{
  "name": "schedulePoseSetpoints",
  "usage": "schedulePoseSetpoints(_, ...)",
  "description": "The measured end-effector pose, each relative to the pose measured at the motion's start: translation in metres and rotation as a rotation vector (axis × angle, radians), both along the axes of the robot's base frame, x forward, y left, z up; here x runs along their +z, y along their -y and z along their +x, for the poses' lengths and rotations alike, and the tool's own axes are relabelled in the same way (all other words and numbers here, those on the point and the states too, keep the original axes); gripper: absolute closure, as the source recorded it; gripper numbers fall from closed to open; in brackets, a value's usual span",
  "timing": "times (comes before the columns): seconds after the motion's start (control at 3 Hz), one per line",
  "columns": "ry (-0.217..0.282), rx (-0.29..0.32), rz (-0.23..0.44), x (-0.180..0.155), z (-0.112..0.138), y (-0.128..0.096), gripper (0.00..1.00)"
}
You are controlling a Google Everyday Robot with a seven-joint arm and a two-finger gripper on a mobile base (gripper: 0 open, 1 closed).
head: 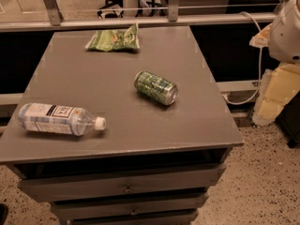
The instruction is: Pick green can
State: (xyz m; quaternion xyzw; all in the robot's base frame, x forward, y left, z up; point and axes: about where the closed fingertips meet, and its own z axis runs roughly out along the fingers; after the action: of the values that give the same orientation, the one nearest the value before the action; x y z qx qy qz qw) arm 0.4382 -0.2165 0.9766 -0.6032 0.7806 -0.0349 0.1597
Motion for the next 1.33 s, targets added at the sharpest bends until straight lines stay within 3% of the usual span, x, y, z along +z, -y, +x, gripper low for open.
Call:
schedulePoseSetpoints(0.67,0.017,0.021,0.041,-0.006,0.017,-0.021,0.0)
schedulePoseSetpoints(1.0,0.017,0.052,0.12,-0.039,0.063,-0.079,0.0)
schedulePoseSetpoints(1.33,0.02,0.044,0.167,-0.064,0.099,-0.107,0.0)
